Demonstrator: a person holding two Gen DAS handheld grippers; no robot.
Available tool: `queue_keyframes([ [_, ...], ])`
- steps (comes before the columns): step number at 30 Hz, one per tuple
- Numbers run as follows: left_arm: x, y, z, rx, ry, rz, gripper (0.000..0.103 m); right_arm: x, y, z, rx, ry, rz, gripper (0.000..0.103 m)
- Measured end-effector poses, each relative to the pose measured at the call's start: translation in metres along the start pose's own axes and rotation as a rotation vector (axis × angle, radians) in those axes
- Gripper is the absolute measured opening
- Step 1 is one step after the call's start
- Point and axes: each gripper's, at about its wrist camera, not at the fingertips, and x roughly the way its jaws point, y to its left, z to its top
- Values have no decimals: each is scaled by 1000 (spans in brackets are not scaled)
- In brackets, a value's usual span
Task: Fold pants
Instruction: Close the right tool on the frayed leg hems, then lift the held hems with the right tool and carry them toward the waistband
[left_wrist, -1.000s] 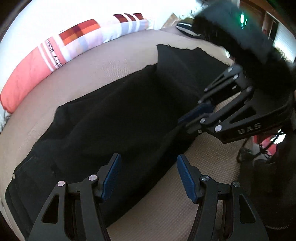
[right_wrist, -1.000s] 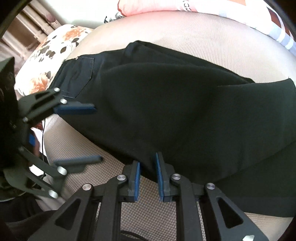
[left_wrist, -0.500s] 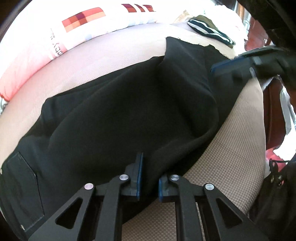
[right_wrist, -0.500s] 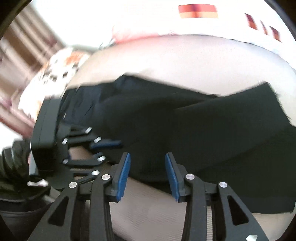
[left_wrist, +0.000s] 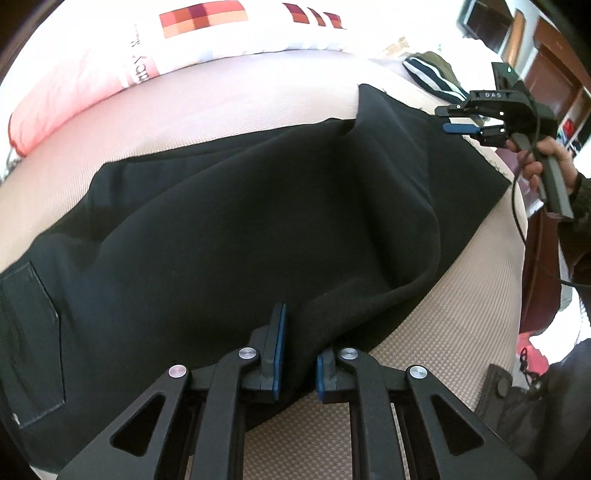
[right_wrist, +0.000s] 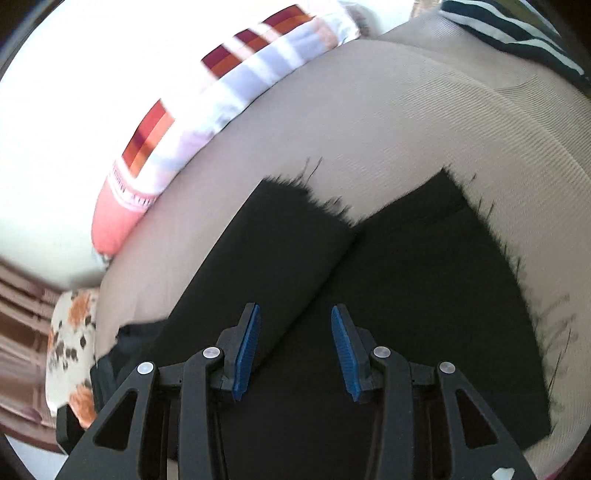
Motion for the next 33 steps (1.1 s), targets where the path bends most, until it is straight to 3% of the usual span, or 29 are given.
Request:
queue_keyframes([
  [5,0,4,2,-47,8,-10,14,9,-24,21,41,-13,-22,36],
  [11,2,5,2,-65,13,-7,14,25,-32,32,46,-10,0,26],
  [14,1,6,0,-74,15,-9,14,29,-29,38,38,-14,-11,10],
  [17,0,6,1,-70,17,-5,14,22,-26,39,29,-31,-24,4],
  [26,-2,0,-1,-23,6,10,14,-65,-4,-8,-105,-204,-267,3],
  [30,0,-5,-2,15,5,24,14,-82,-23,-44,-83,-221,-395,3],
  [33,2,-8,-2,45,2,33,14,-77,-48,-70,-10,-179,-441,2],
])
